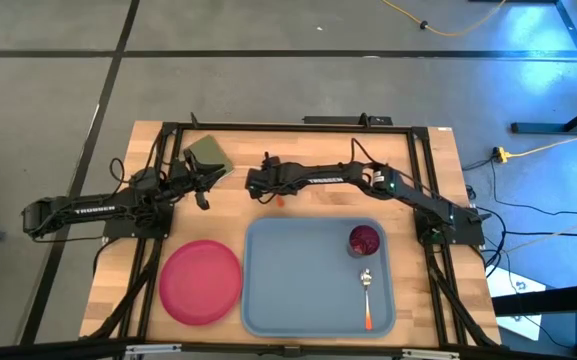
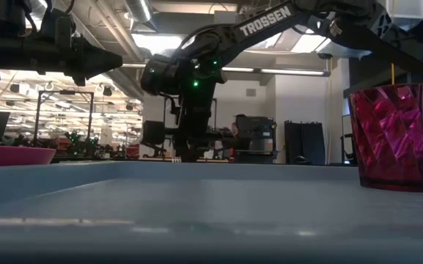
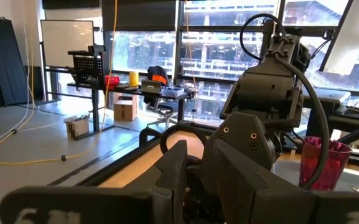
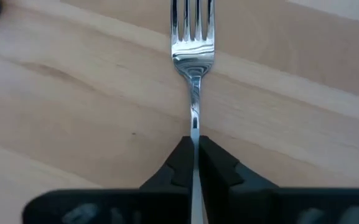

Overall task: Pick and place plate/cup/fork/spoon on tray
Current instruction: Put the orange fork on the blue serving tray to the left of the orange spoon

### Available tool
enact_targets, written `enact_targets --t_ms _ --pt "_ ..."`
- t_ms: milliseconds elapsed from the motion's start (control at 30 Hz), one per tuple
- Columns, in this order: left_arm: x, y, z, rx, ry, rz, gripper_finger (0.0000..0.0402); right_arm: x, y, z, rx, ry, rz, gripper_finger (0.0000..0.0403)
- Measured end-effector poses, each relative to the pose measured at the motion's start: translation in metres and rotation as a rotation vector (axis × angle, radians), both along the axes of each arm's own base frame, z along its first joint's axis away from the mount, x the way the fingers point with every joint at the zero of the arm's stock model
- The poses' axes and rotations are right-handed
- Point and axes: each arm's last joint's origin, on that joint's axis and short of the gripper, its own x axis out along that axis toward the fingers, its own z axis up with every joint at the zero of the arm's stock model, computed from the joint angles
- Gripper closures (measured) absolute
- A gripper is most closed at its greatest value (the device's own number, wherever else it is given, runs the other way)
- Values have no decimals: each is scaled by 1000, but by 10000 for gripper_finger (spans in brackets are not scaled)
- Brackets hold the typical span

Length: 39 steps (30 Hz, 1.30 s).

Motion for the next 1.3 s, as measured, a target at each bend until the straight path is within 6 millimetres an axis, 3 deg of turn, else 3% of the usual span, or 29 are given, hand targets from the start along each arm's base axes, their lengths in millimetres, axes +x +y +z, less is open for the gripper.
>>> enact_targets --t_ms 267,500,667,933,1133,1300 --pt "0 0 0 0 0 0 328 8 -2 42 -38 -21 43 391" --pt "0 0 0 -1 1 0 328 14 26 76 -32 -65 168 391" --pt "0 0 0 0 1 0 328 8 72 76 68 -8 240 387" --pt "0 0 0 0 2 0 328 -18 171 72 165 76 154 390" --pt "0 0 0 6 4 2 328 -48 247 72 255 81 26 386" --pt "0 0 0 6 5 2 328 -82 296 72 274 111 -158 385"
